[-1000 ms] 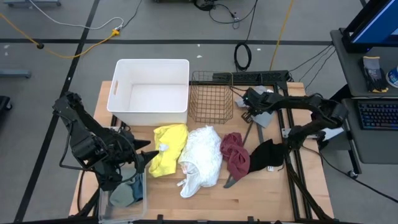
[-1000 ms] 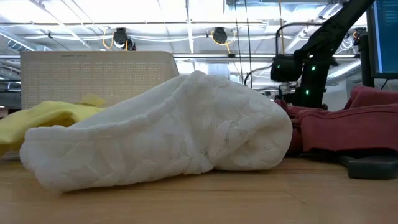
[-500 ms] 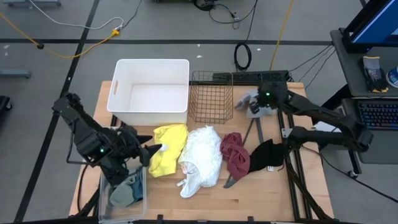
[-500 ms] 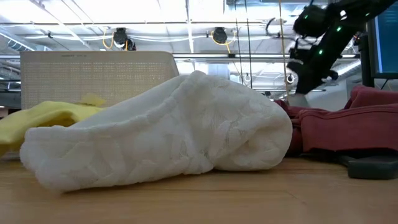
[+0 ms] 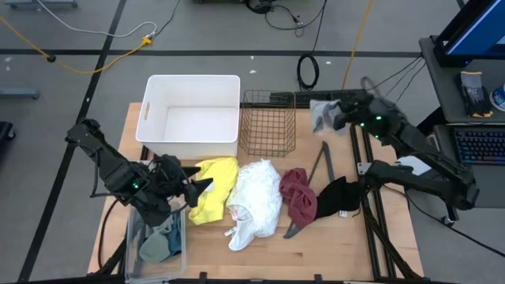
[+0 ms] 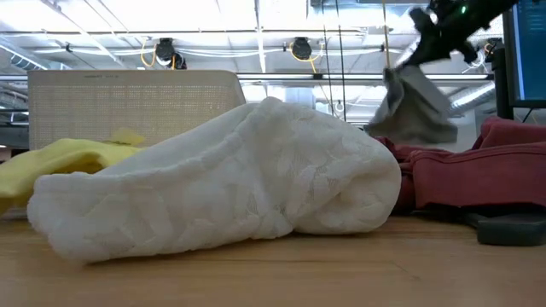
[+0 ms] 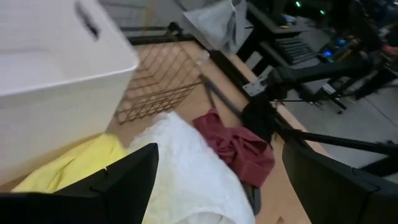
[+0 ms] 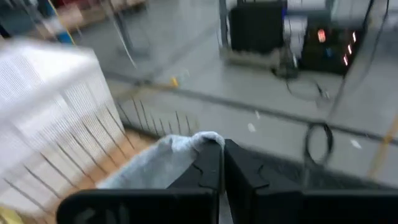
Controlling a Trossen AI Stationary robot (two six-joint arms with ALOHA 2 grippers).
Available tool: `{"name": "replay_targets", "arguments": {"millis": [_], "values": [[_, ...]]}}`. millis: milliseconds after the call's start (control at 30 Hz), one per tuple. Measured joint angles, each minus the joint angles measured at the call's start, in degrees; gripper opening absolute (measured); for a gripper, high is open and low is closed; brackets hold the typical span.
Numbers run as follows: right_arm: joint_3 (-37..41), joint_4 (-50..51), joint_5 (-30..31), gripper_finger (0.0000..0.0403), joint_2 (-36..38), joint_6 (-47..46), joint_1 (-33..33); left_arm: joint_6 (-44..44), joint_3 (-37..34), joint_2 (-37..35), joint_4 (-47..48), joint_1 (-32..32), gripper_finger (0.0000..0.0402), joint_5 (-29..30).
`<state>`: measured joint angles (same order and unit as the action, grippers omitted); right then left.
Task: Pick & Place Cloths
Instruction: Put the gray boxers into the gold wire basket
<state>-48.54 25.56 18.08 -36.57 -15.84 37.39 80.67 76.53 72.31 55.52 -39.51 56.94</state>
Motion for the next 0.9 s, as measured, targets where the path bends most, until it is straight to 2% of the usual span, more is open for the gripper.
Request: {"name": "replay_targets", "arguments": {"millis": [167, 467, 700, 900], "values": [[-4.59, -8.23, -3.80, 0.0000, 1.72, 0.16, -1.51, -15.70, 0.00, 0.00, -11.89, 1.92, 0.0347, -0.02], [-7.89, -22.30, -17.79, 0.0000, 0.58, -2.86, -8.26, -47.64, 0.00, 0.53, -32.22, 6.16, 0.0347, 0.07], [-7.89, -31.92, -27.17, 0.0000, -3.77, -8.14, -14.63, -68.75, 0.00, 3.17, -44.96, 9.66, 0.0347, 0.06], [-7.89, -40.29, -33.30, 0.0000, -9.90, -13.47, -20.42, -82.48, 0.00, 6.64, -53.33, 12.19, 0.0347, -1.01]]}}
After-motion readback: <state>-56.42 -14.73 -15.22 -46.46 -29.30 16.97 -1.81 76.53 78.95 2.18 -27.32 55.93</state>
